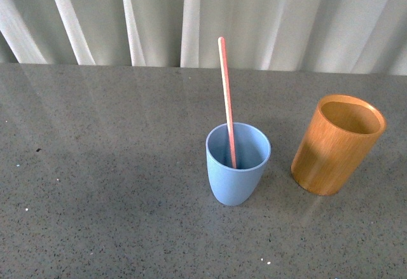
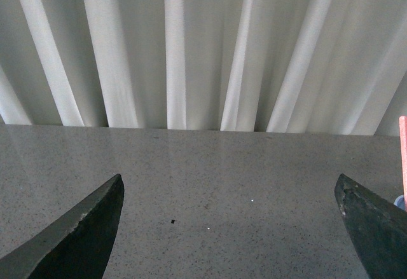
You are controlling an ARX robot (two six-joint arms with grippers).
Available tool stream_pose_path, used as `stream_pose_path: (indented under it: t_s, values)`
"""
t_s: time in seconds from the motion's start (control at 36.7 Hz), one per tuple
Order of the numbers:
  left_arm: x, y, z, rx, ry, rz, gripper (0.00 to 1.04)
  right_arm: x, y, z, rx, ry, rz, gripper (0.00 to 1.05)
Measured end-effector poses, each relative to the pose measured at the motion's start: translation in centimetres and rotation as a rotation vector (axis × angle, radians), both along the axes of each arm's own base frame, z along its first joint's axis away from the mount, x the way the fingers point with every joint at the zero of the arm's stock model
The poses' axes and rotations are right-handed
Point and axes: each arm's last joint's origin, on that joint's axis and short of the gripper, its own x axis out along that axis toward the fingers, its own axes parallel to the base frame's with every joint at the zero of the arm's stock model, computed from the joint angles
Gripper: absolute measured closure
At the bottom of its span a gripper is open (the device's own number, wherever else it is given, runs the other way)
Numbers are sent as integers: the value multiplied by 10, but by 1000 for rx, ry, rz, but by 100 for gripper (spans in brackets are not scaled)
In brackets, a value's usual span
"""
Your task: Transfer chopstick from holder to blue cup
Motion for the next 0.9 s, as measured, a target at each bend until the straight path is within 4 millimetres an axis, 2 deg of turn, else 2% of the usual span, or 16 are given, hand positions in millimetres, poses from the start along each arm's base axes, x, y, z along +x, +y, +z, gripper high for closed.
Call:
stream_pose_path:
  t_s: [0.08,0.19,0.25,0.33,0.41,0.49,0.63,0.76,0.9]
  values:
    - [0,0,0,0,0,0,7,-25,-34,-5,-70,-9,-147,10]
    - [0,0,0,0,0,0,7,-64,-83,-46,-241,135,-315,10]
    - [0,0,0,0,0,0,7,-74,-91,-59,-274,184,-343,10]
    - [0,0,0,0,0,-1,7,-75,-92,-59,-286,174,-336,10]
    - [0,0,0,0,0,1,7,-79,-90,-66,-189,25,-236,25]
    - [0,0,0,0,-2,0,7,-86,-90,-69,-161,-25,-219,35]
    - [0,0,0,0,-1,0,7,-95,-90,-65,-139,-58,-226,55]
    - [0,0,0,0,-1,0,7,-108,-90,-66,-133,-51,-227,85]
    - [0,0,0,0,-1,0,7,-115,-90,-63,-131,-60,-228,104]
